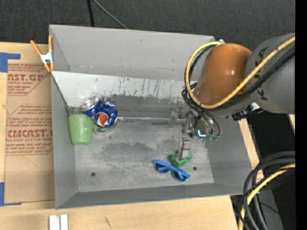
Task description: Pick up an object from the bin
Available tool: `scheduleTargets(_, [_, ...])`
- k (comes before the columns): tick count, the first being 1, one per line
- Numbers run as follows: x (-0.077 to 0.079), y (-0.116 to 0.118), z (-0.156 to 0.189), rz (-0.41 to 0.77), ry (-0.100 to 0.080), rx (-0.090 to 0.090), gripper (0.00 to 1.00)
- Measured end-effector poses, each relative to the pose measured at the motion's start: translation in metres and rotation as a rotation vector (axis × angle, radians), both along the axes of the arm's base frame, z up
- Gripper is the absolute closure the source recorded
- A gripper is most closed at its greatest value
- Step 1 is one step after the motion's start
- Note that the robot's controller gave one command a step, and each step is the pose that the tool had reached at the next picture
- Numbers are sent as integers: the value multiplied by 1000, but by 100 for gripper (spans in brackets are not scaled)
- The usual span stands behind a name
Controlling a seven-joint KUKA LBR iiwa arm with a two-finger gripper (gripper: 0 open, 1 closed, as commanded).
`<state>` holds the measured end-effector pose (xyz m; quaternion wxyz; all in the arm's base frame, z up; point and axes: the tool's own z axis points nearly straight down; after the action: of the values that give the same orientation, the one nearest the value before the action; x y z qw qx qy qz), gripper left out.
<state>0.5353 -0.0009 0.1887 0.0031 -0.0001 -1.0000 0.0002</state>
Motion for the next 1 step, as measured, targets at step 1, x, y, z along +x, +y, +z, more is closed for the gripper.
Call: scheduleTargets(1, [-39,-33,-93,-36,4,0,0])
